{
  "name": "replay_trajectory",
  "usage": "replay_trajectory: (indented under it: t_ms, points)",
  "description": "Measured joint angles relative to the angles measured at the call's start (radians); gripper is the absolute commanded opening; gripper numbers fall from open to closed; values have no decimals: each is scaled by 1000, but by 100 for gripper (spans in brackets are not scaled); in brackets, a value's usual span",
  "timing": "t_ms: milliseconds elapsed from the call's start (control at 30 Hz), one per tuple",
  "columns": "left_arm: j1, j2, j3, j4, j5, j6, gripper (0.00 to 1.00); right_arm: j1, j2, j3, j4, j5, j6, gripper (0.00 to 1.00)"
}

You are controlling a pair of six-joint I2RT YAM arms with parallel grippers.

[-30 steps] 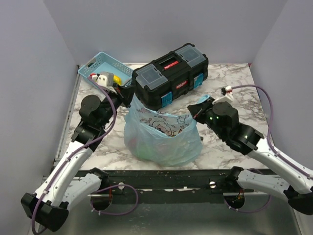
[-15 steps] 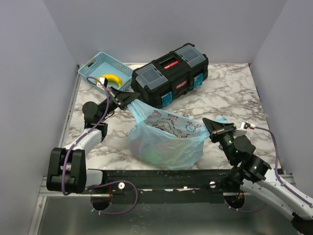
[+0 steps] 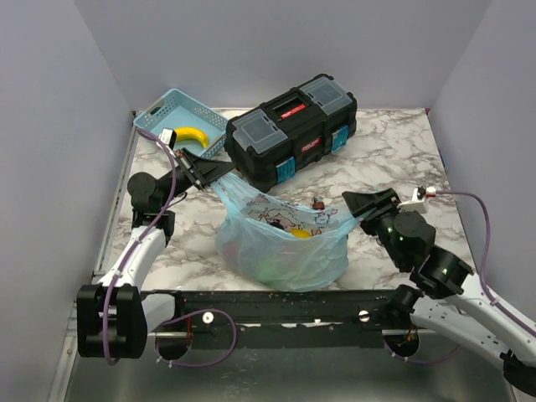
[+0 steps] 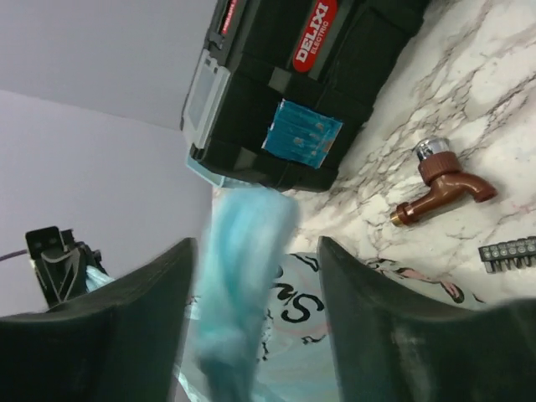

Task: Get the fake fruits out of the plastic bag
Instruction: Adjust the plastic bag at the center of the board.

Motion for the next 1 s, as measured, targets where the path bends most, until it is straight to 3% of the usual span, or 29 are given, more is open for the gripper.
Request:
replay_trajectory:
  t_ms: [133, 367, 633, 833, 1000]
  points:
    - [0, -4, 5, -109, 11, 68, 0, 0, 138, 185, -151, 1, -186, 100]
    - [-1, -31, 11, -223, 13, 156, 0, 0, 380, 628, -339, -57, -614, 100]
    - [-1, -98, 51, -458, -11, 302, 6, -1, 805, 1160, -509, -363, -1049, 100]
    - [-1, -122, 119, -634, -66, 406, 7, -2, 1046, 1221, -680, -605, -1245, 100]
    - [-2, -122, 124, -695, -90, 444, 7, -2, 1064, 1179, -731, -756, -1310, 100]
